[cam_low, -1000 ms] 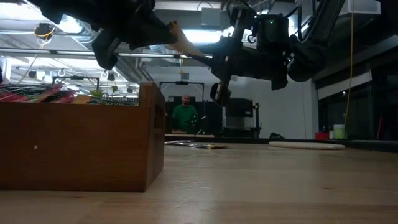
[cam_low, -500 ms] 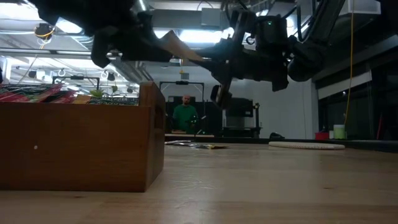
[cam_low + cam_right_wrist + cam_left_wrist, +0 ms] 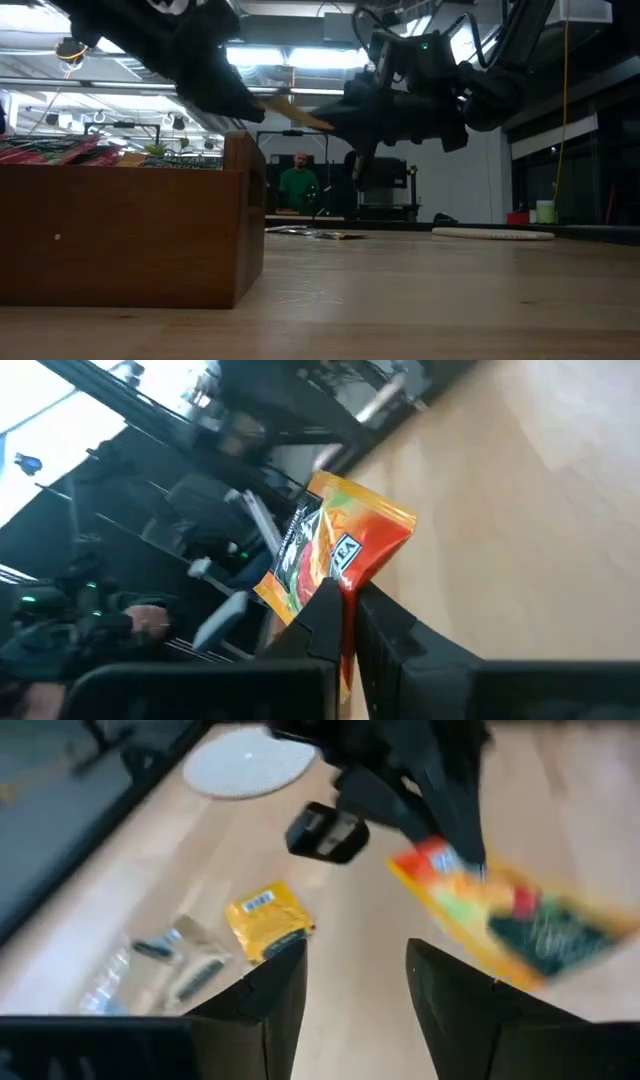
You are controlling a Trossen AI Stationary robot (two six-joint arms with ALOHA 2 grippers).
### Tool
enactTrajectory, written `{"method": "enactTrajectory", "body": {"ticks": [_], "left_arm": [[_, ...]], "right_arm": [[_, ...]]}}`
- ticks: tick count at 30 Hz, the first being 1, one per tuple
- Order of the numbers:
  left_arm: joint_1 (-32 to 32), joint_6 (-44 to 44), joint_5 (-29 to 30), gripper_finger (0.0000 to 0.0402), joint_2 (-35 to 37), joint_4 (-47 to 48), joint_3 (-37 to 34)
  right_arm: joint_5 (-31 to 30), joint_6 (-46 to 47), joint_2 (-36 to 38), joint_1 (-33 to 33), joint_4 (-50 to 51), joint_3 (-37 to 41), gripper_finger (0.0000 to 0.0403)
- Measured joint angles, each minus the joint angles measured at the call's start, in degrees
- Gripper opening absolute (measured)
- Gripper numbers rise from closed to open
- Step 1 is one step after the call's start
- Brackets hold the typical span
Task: Pick & Place Tea
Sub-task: Put the yellow tea bag into the right section of the wooden organizer
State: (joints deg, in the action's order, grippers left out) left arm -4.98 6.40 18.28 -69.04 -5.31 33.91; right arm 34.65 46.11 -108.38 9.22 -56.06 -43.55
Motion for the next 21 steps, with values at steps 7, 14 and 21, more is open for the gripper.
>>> {"method": "enactTrajectory", "body": {"ticks": [7, 14, 21], "left_arm": [[3.24, 20.35, -4.67, 0.0168, 0.07, -0.42, 0.00], [3.78, 24.87, -0.95, 0.0168, 0.07, -0.44, 0.00], [8.78, 23.12, 0.53, 0.0168, 0.09, 0.27, 0.00]], "right_arm": [[-11.47, -5.10, 0.00, -2.10, 2.01, 0.09, 0.0016], [-30.75, -12.08, 0.00, -3.57, 2.76, 0.09, 0.0016], [-45.44, -16.72, 0.00, -5.08, 2.35, 0.09, 0.0019]]}}
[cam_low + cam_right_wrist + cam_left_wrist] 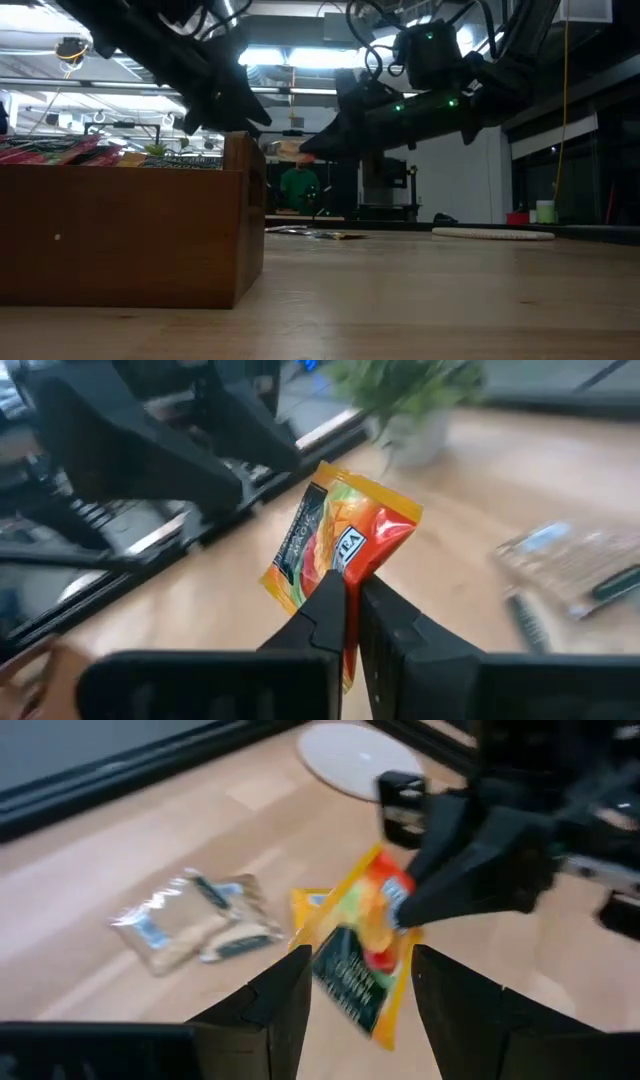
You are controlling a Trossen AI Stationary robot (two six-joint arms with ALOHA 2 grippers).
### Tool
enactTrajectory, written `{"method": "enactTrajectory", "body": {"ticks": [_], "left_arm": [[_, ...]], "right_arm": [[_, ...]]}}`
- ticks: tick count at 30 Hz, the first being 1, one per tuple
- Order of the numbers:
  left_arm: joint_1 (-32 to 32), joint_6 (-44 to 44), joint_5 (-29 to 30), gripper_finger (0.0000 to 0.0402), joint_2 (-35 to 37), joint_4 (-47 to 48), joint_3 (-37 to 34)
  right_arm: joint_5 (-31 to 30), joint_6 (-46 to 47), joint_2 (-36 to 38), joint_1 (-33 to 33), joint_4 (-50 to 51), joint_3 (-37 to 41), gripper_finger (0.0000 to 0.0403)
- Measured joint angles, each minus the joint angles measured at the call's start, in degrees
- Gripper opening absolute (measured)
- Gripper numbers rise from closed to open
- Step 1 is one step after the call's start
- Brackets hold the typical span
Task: Pick & Place Tea
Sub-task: Put the yellow tea bag into the right section of the wooden organizer
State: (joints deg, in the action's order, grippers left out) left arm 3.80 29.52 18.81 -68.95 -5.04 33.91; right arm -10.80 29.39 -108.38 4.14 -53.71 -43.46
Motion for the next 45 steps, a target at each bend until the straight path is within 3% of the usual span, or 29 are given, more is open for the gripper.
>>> {"method": "enactTrajectory", "body": {"ticks": [8, 18, 33, 38, 45], "left_arm": [[6.57, -1.25, -1.06, 0.0168, 0.00, -0.94, 0.00], [10.37, -2.40, -14.08, 0.0168, 0.02, -9.41, 0.00], [10.61, -1.79, -14.63, 0.0167, 0.02, -8.12, 0.00], [10.61, -1.97, -14.28, 0.0136, 0.02, -7.95, 0.00], [10.59, -2.99, -14.18, 0.0049, 0.02, -7.90, 0.00]], "right_arm": [[-7.59, -4.57, 0.00, -0.74, -6.66, 0.00, 0.0018], [-7.75, -7.41, 0.00, -0.70, -10.87, 0.00, 0.0018], [-10.72, -10.37, -0.02, -0.70, -11.42, -0.04, 0.0017], [-13.21, -10.43, -0.02, -0.70, -11.24, -0.04, 0.0018], [-13.30, -10.28, -0.02, -0.70, -11.24, -0.04, 0.0018]]}}
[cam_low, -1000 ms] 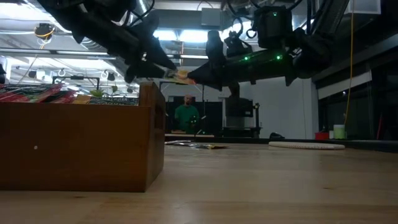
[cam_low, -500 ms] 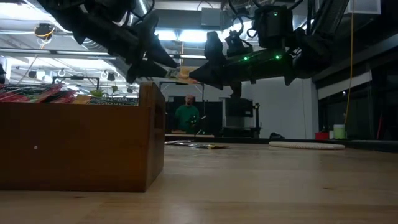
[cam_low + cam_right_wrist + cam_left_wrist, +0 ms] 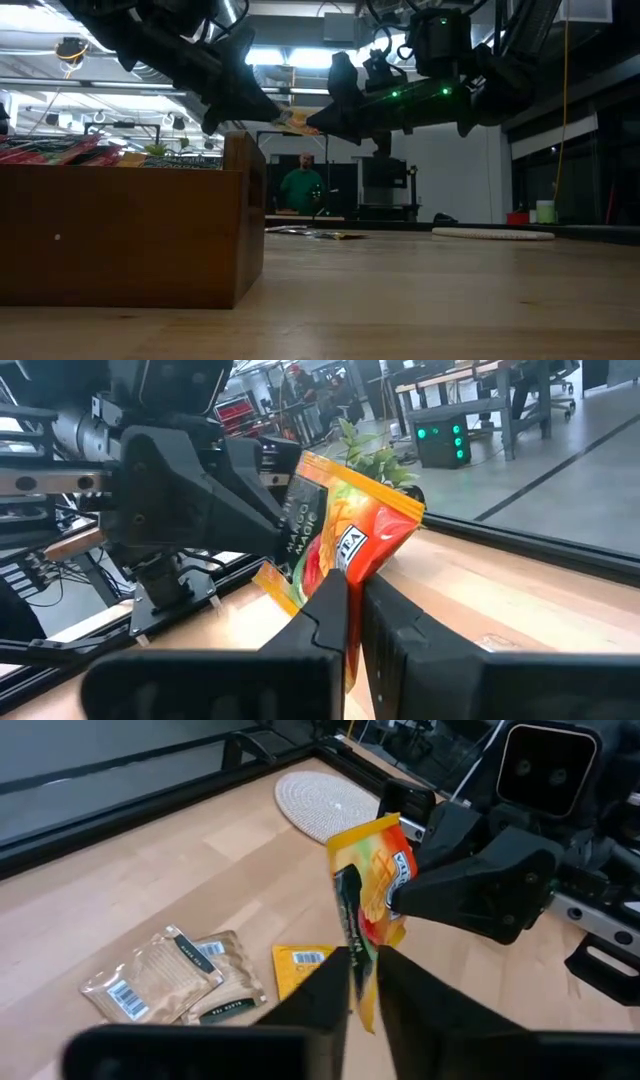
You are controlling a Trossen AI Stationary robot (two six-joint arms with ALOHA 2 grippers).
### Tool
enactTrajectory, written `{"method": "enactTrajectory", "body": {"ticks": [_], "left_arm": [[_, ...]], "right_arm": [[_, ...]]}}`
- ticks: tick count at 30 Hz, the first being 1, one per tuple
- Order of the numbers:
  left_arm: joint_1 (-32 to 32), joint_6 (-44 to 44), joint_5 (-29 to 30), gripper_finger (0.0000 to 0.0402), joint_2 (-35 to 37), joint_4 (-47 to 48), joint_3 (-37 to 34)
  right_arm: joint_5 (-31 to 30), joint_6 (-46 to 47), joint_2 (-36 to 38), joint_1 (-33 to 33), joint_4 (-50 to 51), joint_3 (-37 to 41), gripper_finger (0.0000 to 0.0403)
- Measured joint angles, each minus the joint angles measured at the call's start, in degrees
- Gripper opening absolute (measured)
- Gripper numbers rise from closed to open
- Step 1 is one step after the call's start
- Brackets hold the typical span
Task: Pick & Place Tea
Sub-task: Put the yellow tea bag into the right section of the wooden organizer
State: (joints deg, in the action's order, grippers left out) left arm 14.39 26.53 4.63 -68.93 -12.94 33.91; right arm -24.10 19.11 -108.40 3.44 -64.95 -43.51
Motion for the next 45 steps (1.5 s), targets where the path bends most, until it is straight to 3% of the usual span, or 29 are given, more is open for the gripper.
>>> {"method": "enactTrajectory", "body": {"ticks": [4, 13, 23, 26, 37, 45], "left_arm": [[-0.02, -0.29, -0.01, 0.0007, 0.00, -0.01, 0.00], [-0.04, -2.15, -0.05, 0.0002, -0.02, 0.20, 0.00], [-1.42, -2.24, -0.28, 0.0002, -0.04, 3.48, -0.02], [-2.75, -1.81, -2.50, 0.0002, -0.04, 3.62, -0.02], [-10.65, 2.67, -8.98, 0.0001, -0.04, 4.10, -0.02], [-17.57, 5.38, -13.36, 0.0001, -0.04, 12.19, 5.39]], "right_arm": [[0.01, 0.16, 0.00, 0.00, 0.00, 0.00, 0.0018], [0.68, -0.54, 0.00, 0.00, 0.39, 0.00, 0.0028], [15.27, -6.52, 0.17, 0.02, 8.66, 0.02, 0.0129], [20.51, -7.50, 2.10, 0.02, 14.83, 0.02, 0.0152], [22.41, -6.26, 16.94, -0.37, 54.53, 0.02, 0.0164], [23.37, -7.17, 25.40, -1.42, 70.48, 0.02, 0.0155]]}}
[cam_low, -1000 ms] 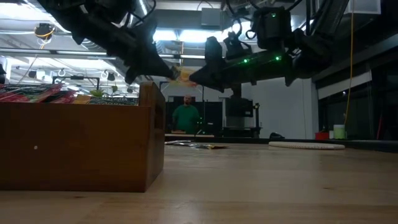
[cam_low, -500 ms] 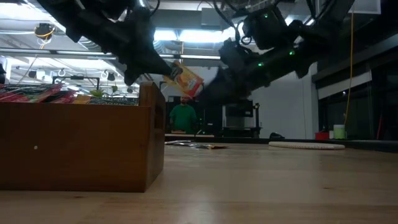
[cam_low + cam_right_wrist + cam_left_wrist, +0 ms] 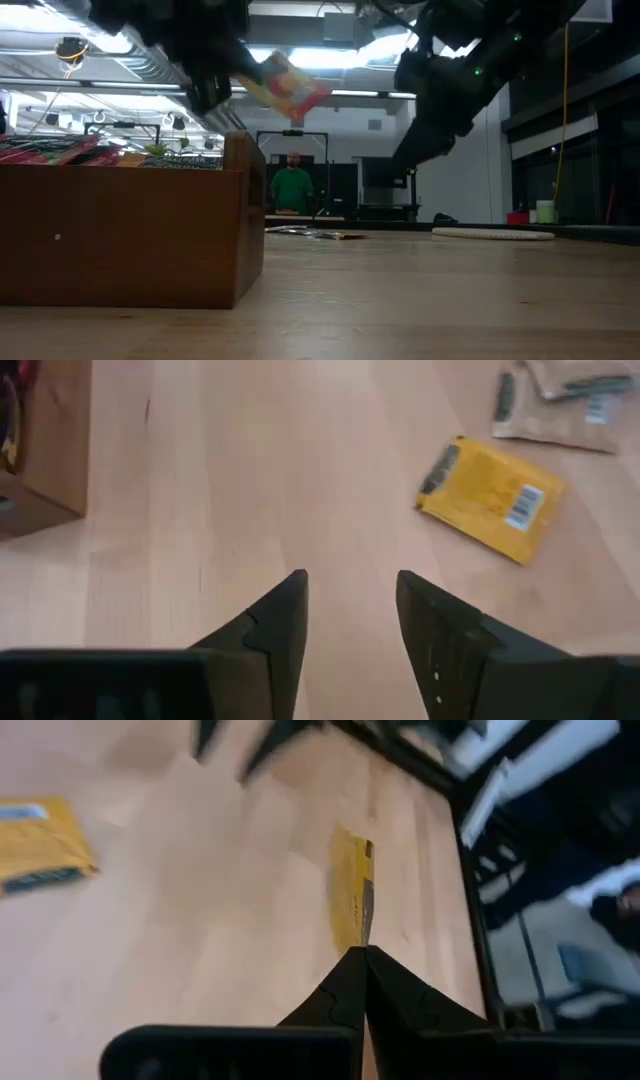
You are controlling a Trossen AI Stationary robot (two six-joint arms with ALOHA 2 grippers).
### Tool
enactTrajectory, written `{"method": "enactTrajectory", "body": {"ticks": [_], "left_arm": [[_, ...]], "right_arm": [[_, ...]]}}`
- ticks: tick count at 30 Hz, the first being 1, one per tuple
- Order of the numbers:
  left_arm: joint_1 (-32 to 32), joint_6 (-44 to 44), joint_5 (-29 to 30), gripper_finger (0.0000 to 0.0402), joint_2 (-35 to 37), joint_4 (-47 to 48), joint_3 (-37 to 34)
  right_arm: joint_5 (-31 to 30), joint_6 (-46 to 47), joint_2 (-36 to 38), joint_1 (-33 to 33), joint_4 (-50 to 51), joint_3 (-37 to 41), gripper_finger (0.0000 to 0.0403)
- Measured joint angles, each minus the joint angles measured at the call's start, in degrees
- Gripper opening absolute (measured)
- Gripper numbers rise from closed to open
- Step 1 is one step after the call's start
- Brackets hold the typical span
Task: Pick & Place Tea
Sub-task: Put the yellow tea bag into the right section of the wooden organizer
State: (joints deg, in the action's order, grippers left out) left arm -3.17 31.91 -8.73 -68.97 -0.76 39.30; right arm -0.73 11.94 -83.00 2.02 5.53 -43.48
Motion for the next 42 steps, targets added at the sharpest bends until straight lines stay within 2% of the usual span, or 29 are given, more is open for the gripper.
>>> {"method": "enactTrajectory", "body": {"ticks": [6, 12, 24, 34, 42], "left_arm": [[-4.92, -0.53, -0.02, 0.0001, 0.00, 10.96, 7.00], [-7.78, 2.38, -1.49, 0.0001, -1.28, 17.07, 10.52], [-11.25, 3.47, -16.21, 0.0002, -13.26, 18.54, 17.17], [-11.77, -1.65, -18.73, 0.0001, -23.25, 30.65, 26.28], [-10.61, -4.06, -21.92, 0.0002, -27.24, 34.05, 27.64]], "right_arm": [[0.55, 3.17, 1.64, 0.02, 2.50, 0.00, 0.0155], [0.50, 4.53, 1.50, 0.02, 2.62, 0.00, 0.0155], [0.42, 6.02, 1.48, 0.02, 2.27, 0.00, 0.0155], [0.39, 5.97, 1.46, 0.02, 2.30, 0.00, 0.0155], [0.37, 5.84, 1.44, 0.02, 2.43, 0.00, 0.0155]]}}
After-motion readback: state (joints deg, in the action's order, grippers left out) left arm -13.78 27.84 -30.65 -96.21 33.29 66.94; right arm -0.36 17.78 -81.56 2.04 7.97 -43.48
